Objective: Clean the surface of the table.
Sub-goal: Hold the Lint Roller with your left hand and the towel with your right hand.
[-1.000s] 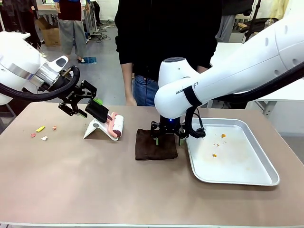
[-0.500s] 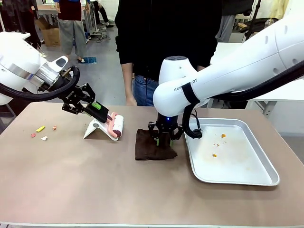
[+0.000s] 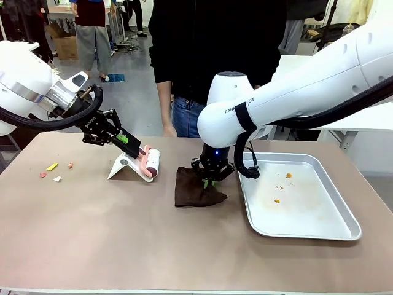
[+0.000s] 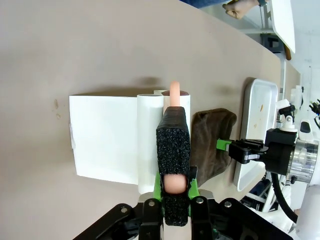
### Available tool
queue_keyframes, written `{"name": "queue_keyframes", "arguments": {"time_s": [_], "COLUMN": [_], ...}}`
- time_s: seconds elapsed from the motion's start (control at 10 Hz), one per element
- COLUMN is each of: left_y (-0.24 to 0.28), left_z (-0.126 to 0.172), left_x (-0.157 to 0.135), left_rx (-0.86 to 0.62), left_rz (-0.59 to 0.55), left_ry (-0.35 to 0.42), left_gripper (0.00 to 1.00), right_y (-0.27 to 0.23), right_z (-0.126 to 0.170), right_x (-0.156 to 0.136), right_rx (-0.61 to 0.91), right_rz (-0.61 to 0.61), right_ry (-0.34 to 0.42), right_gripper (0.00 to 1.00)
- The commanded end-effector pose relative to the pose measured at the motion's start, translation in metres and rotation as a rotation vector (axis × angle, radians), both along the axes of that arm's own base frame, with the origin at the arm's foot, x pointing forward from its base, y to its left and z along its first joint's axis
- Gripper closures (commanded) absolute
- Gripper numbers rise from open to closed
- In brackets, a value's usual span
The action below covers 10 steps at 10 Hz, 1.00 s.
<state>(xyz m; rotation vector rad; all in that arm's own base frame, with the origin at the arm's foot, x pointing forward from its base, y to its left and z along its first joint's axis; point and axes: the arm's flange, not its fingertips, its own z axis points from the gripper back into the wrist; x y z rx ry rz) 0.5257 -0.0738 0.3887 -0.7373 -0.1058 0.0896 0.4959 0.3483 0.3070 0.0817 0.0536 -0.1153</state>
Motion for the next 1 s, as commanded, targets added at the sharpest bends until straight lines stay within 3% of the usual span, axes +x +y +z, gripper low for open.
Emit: {"name": "queue_keyframes", "arguments": {"time_s": [0.0, 0.5, 0.9], "left_y": [-0.001, -0.002, 0.0], "left_z": [0.002, 0.008, 0.038], "left_x": [0.002, 0.0, -0.012], "left_rx": [-0.008, -0.007, -0.053], "left_rz": [0.006, 0.004, 0.004], "left_ry": [-0.023, -0.039, -0.128], "left_gripper": [1.0, 1.0, 1.0], "right_y": [-0.009, -0.013, -0.049], "right_z": [-0.015, -0.013, 0.031], "right_x": [-0.009, -0.009, -0.02], "right_rx": [0.024, 0.05, 0.255], "right_rz": [0.017, 0.005, -0.009], "right_ry": [0.017, 0.005, -0.049], "right_gripper": [1.0, 1.0, 1.0]}}
